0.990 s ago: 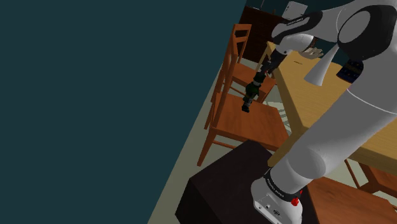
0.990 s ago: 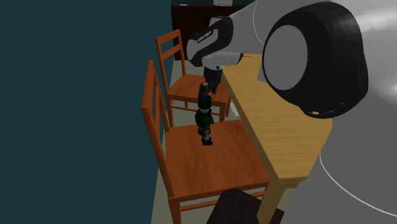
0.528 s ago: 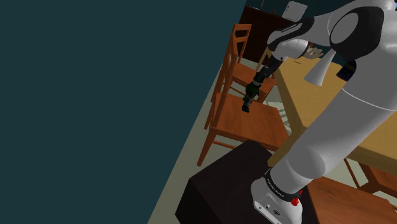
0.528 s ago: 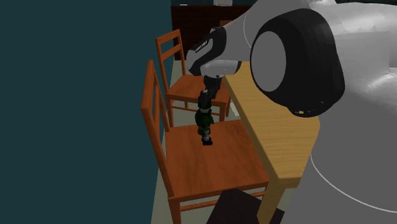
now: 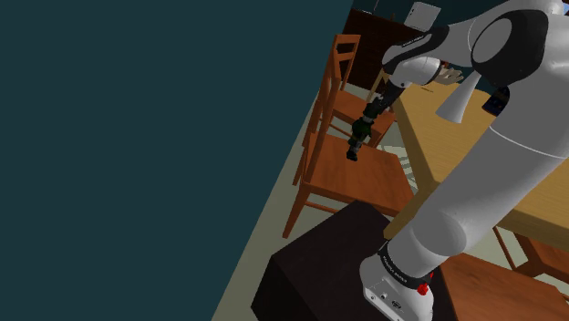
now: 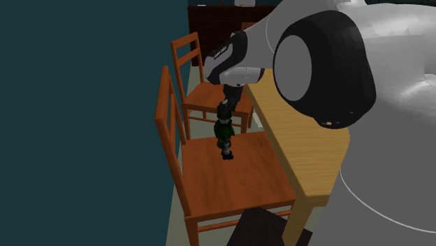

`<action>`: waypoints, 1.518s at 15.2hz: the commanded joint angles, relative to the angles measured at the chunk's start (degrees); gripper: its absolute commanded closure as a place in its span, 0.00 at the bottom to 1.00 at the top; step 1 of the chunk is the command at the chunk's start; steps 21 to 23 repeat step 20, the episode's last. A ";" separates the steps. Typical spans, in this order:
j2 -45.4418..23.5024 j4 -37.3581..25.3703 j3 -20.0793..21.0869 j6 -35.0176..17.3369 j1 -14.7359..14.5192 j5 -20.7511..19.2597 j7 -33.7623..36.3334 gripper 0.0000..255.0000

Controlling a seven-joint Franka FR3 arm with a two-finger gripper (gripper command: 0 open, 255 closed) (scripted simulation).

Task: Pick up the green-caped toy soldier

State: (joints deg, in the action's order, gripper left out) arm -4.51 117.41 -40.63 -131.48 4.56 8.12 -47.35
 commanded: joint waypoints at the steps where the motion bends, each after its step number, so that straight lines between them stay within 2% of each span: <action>1: -0.06 0.08 -0.01 0.03 0.01 -0.03 0.01 1.00; 3: -0.02 0.12 -0.04 0.02 0.03 -0.05 -0.04 1.00; 18: 4.23 -7.69 -0.10 10.84 -0.54 -4.34 3.29 1.00; 23: 4.25 -7.78 -0.10 10.95 -0.54 -4.37 3.32 1.00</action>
